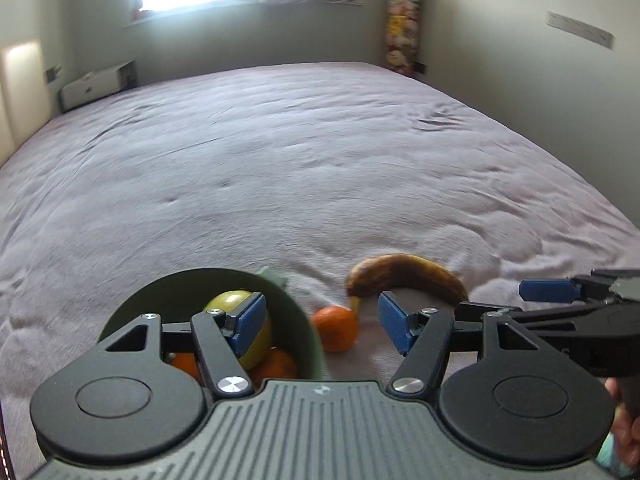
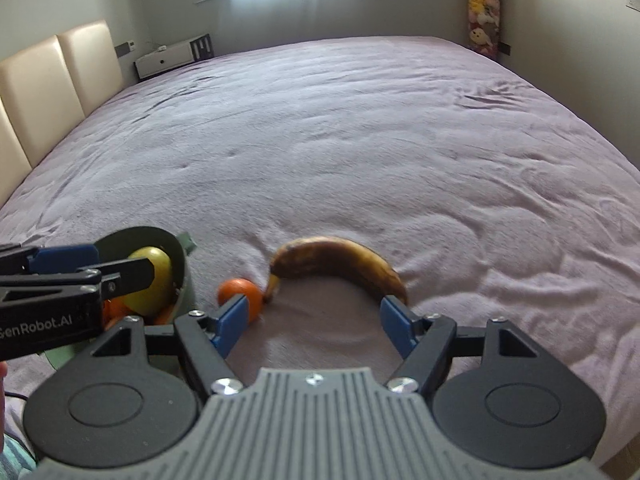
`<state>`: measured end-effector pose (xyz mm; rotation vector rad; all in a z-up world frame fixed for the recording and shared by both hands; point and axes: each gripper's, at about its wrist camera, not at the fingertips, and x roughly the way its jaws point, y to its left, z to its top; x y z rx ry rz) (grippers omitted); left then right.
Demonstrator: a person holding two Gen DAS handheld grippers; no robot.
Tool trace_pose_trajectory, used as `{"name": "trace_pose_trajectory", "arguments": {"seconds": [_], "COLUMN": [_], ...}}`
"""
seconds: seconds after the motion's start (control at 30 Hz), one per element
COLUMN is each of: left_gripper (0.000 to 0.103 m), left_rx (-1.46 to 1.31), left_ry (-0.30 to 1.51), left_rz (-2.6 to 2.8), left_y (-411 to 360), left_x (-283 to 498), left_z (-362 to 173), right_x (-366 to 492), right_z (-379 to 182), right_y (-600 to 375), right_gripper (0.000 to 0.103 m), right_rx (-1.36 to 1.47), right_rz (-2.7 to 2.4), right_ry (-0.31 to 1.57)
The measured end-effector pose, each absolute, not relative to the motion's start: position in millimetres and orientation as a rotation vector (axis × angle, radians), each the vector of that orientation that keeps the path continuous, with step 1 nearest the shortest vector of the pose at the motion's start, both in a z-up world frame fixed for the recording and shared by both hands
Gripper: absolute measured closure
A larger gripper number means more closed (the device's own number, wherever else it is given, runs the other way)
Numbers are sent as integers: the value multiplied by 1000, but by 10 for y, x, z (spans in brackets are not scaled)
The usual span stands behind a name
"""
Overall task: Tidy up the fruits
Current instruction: 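Move both grippers back toward the last tangerine and the banana, then close the left gripper on the tangerine while the right gripper closes on the banana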
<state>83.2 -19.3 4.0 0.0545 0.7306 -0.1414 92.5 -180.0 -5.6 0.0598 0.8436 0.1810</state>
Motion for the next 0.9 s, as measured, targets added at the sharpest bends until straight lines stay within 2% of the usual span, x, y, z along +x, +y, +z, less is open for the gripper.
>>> {"name": "trace_pose_trajectory", "arguments": {"seconds": [0.17, 0.27, 0.47, 0.9], "left_gripper": [28, 33, 35, 35], "left_rx": [121, 160, 229, 601], "left_ry": [716, 708, 713, 701], "left_rz": [-220, -240, -234, -150], "left_y": [-342, -420, -557, -1044], "left_x": [794, 788, 814, 899], "left_z": [-52, -113, -255, -700], "right_x": [950, 986, 1084, 1333], "right_z": [-166, -244, -321, -587], "right_y": [-1923, -1959, -2010, -2110], "right_gripper": [35, 44, 44, 44], "right_rx": [70, 75, 111, 187], "right_rz": [154, 154, 154, 115], "right_ry": [860, 876, 883, 918]}}
